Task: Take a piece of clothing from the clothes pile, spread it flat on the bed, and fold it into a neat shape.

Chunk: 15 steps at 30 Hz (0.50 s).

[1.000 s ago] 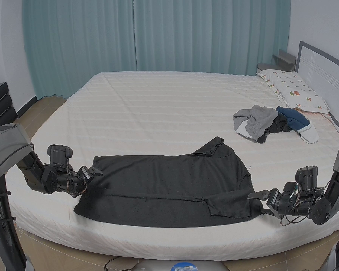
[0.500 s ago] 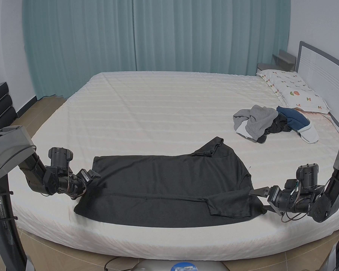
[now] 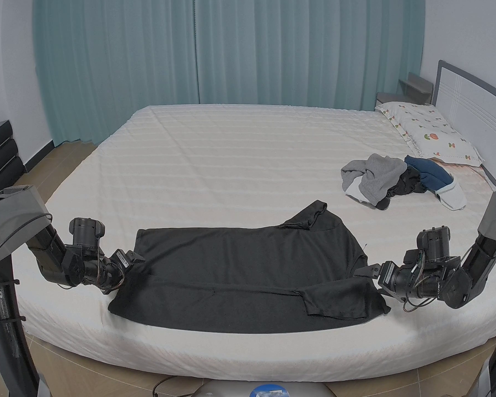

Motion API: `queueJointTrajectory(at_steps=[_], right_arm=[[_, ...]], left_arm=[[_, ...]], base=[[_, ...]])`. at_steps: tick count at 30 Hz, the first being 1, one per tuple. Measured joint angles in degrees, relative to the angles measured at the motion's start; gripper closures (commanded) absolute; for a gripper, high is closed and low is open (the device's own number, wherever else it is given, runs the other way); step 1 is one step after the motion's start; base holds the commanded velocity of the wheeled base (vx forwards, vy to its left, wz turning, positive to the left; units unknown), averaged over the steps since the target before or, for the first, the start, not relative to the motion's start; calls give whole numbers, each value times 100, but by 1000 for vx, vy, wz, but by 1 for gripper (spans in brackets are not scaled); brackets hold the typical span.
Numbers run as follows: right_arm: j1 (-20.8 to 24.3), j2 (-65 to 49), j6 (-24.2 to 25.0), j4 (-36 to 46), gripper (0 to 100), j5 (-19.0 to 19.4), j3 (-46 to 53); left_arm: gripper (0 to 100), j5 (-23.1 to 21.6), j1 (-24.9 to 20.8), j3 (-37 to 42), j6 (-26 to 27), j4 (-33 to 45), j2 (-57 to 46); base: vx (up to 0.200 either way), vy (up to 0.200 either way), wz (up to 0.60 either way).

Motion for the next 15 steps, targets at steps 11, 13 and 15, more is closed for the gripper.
queueJointTrajectory(at_steps=[11,13,15], right_arm=[[-13,384,-933,12,0,-18,-371],[-24,455,-994,0,0,-18,-461],[-26,519,-1029,-2,0,-20,-530]], left_arm=[[0,-22,13,20,-44,2,-6],[0,-24,16,22,-44,4,-6],[0,-24,18,27,-45,4,-9]], base=[[0,0,0],[0,0,0],[0,0,0]])
